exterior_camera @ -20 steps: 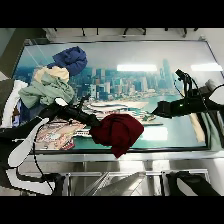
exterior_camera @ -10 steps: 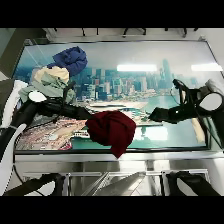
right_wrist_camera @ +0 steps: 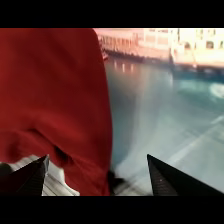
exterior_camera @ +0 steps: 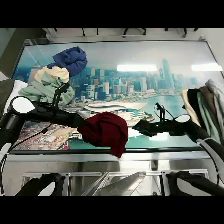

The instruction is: Fold the shirts.

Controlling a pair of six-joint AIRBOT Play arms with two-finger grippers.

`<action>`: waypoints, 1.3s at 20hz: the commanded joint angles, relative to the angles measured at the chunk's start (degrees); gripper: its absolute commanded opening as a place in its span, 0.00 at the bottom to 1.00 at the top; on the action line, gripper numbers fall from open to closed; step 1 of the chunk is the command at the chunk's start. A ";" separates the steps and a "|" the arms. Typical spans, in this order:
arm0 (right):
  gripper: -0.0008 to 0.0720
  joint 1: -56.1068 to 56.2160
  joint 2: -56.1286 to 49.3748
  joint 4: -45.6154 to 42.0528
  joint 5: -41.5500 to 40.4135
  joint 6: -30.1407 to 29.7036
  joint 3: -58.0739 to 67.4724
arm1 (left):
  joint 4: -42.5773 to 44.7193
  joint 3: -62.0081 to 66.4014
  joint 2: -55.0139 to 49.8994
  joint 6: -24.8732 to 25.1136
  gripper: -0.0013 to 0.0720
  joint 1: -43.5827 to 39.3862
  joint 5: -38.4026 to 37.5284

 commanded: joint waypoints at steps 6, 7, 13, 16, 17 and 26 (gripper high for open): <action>0.89 10.78 -13.00 19.34 -7.78 -10.10 1.84 | 1.18 0.00 -6.03 -0.57 0.03 -0.17 -2.82; 0.89 12.26 -13.00 19.34 -9.35 -8.09 2.69 | 1.18 0.00 -6.67 -0.46 0.03 -0.15 -2.97; 0.05 11.67 -9.35 18.99 -6.12 -6.82 4.66 | 1.27 0.02 -5.03 1.57 0.03 1.66 -2.36; 0.05 7.72 1.66 10.54 -4.68 0.13 5.16 | 1.16 2.19 -0.90 1.51 0.04 5.33 -3.63; 0.05 6.60 6.36 4.74 -4.37 4.46 6.19 | 1.16 3.89 0.76 1.51 0.03 6.32 -3.91; 0.05 5.01 34.91 -37.48 13.51 30.10 41.13 | 2.54 37.07 12.61 -6.36 0.03 6.47 -6.64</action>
